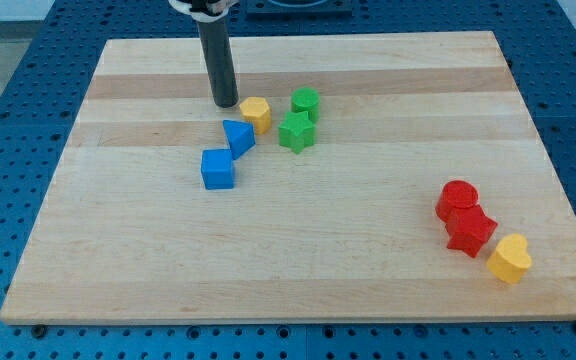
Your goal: Move the hexagon parallel to the red blocks
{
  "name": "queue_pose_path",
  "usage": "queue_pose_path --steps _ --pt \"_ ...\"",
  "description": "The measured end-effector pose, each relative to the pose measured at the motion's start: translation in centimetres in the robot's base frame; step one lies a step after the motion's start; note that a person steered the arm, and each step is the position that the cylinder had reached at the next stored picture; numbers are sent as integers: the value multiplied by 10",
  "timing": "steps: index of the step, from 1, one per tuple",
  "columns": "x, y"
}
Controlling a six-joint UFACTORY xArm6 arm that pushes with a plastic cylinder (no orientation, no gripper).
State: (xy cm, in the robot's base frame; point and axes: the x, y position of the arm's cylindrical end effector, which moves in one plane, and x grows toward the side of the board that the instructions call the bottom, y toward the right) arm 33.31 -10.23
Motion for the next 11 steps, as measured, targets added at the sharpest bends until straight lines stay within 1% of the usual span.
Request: queue_pose_path --steps 1,3,5,7,11 --pt "5 6" --pt "13 44" --pt "60 58" --pt "101 93" --pt "189 99"
